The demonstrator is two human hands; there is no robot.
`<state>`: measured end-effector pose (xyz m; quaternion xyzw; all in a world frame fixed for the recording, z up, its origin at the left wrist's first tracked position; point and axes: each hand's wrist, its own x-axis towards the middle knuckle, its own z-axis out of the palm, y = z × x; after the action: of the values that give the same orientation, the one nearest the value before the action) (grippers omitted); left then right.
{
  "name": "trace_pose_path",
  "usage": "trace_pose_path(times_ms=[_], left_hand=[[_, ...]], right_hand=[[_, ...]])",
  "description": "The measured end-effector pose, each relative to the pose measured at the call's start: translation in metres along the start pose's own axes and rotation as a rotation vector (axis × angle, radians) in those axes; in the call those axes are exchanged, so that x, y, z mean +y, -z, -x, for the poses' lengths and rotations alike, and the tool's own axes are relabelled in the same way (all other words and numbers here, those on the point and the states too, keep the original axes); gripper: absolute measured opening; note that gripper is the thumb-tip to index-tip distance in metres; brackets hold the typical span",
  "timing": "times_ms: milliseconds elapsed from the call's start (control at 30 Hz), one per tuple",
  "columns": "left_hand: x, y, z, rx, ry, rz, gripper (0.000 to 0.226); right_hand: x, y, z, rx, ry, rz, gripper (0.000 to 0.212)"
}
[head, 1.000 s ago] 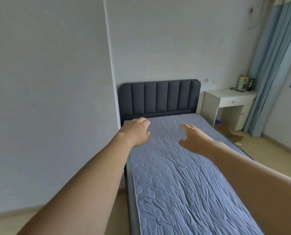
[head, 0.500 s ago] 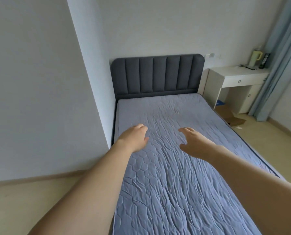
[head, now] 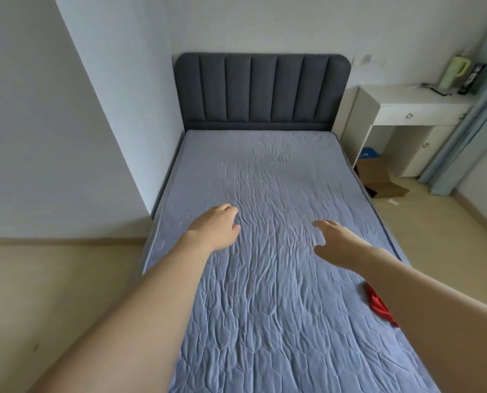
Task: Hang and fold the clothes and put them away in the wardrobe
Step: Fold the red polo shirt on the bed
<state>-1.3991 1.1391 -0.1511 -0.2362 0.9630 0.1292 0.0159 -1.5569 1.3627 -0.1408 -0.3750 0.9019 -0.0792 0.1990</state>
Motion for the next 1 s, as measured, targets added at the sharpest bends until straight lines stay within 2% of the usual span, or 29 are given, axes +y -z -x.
trace_pose_path(times_ms=[133,300,500,700,833,900,1000], left_hand=[[0.059,-0.05,-0.03,-0.033,0.001,0.037,0.041],[0.164,-0.134,-0.058,-0.205,0.022,0.065,0.039],[0.29,-0.23,-0.114,-0.264,0.136,0.133,0.047],[0.391,-0.342,-0.172,-0.362,0.141,0.179,0.046],[0.43,-0.445,-0.212,-0.44,0.183,0.227,0.044],[0.449,-0.513,-0.233,-0.484,0.209,0.272,0.043],[0.472,-0.6,-0.268,-0.473,0.219,0.379,0.054]], right_hand=[[0.076,-0.01,-0.004,-0.059,-0.013,0.013,0.065],[0.209,-0.006,-0.014,-0.128,-0.064,0.023,0.066],[0.384,-0.016,-0.037,-0.192,-0.097,-0.017,0.062],[0.537,-0.063,-0.075,-0.252,-0.174,-0.076,0.048],[0.617,-0.136,-0.122,-0.253,-0.234,-0.127,0.04],[0.655,-0.188,-0.143,-0.253,-0.24,-0.155,0.057],[0.699,-0.257,-0.167,-0.246,-0.265,-0.142,0.08]])
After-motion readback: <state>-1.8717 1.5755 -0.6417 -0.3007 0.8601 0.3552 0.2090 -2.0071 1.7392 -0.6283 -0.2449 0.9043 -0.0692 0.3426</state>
